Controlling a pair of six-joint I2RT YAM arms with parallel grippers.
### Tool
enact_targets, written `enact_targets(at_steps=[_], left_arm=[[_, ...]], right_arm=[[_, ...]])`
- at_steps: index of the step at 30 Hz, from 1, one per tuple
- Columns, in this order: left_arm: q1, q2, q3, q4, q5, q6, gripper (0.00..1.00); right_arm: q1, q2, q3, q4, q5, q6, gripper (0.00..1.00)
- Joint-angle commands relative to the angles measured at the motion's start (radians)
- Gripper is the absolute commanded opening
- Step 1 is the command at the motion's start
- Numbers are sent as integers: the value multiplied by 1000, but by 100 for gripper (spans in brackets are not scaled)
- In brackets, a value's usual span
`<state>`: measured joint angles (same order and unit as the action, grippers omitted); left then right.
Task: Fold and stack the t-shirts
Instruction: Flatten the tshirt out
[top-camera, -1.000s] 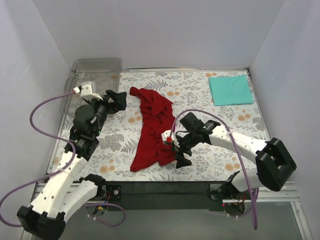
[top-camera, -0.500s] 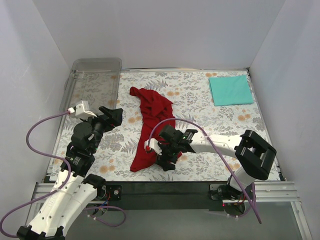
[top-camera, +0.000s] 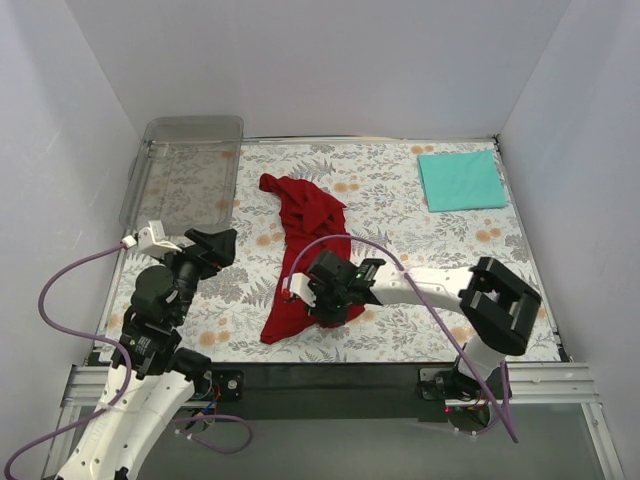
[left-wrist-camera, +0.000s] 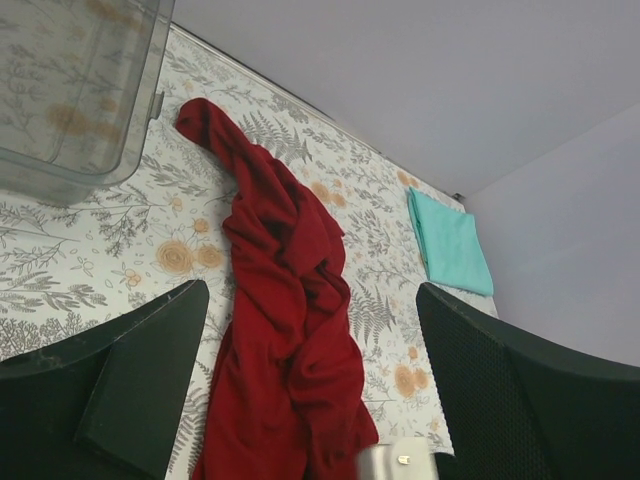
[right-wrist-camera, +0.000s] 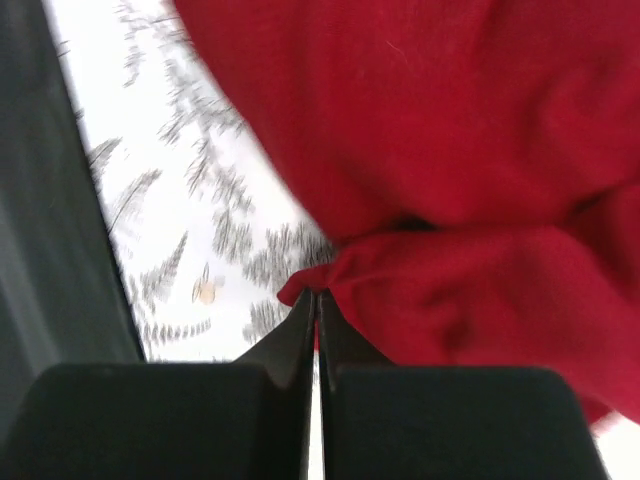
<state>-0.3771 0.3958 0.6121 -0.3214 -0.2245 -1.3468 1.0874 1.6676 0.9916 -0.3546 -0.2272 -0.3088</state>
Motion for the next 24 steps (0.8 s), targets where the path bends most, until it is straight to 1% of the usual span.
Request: enact_targets(at_steps=[1,2,3,4,5,6,7,8,10,11,12,13,14,16,17,18,19,21,22,24], left_arm=[[0,-2,-21,-33,-9,-12,79],[0,8,-35,-25,-1,-12,79],[1,12,-40,-16,10,-14,79],[0,21,-47,-5,33,-15,79],[0,44,-61,17,49,-18,79],[1,58,-67,34,68,-20,79],[0,76,-74,68,112,-21,79],[1,115,-80,87,135,-25,79],[1,167,-94,140,195,-28,79],[0,191,-98,157,264,-31,78],[0,251,-103,177,307,-34,77],[0,277,-113,195,342,-35,77],[0,311,-118,234,412,-38,75],[0,394,-129,268,465,-49,73],[0,419,-127,272,488,-52,70],[0,442,-130,277,522,-57,70],[0,480,-136,288,543,-63,68],[-3,515,-149,306,592,-77,67],[-6,529,-155,344,608,-90,66],[-16,570,-172,370,629,-103,64]], right_arm=[[-30,-205,4,-84,-30,-205,1],[-85,-300,-1,-127,-99,-261,1],[-127,-342,-2,-153,-139,-344,1],[-173,-373,1,-182,-171,-381,1],[-269,-406,13,-216,-197,-409,1],[-314,-420,10,-248,-192,-429,1],[-410,-439,-2,-245,-184,-458,1],[-456,-474,-37,-239,-166,-469,1],[-559,-497,-73,-183,-129,-443,1],[-663,-494,-83,-169,-117,-428,1],[-719,-487,-93,-159,-116,-415,1],[-774,-476,-99,-137,-123,-399,1],[-881,-450,-100,-126,-138,-362,1],[-978,-424,-114,-103,-156,-337,1],[-1059,-404,-122,-93,-165,-320,1],[-1090,-396,-131,-89,-170,-317,1],[-1157,-391,-149,-80,-170,-317,1],[-1193,-384,-171,-78,-181,-332,1],[-1204,-381,-195,-80,-181,-340,1],[-1212,-376,-218,-76,-167,-352,1]])
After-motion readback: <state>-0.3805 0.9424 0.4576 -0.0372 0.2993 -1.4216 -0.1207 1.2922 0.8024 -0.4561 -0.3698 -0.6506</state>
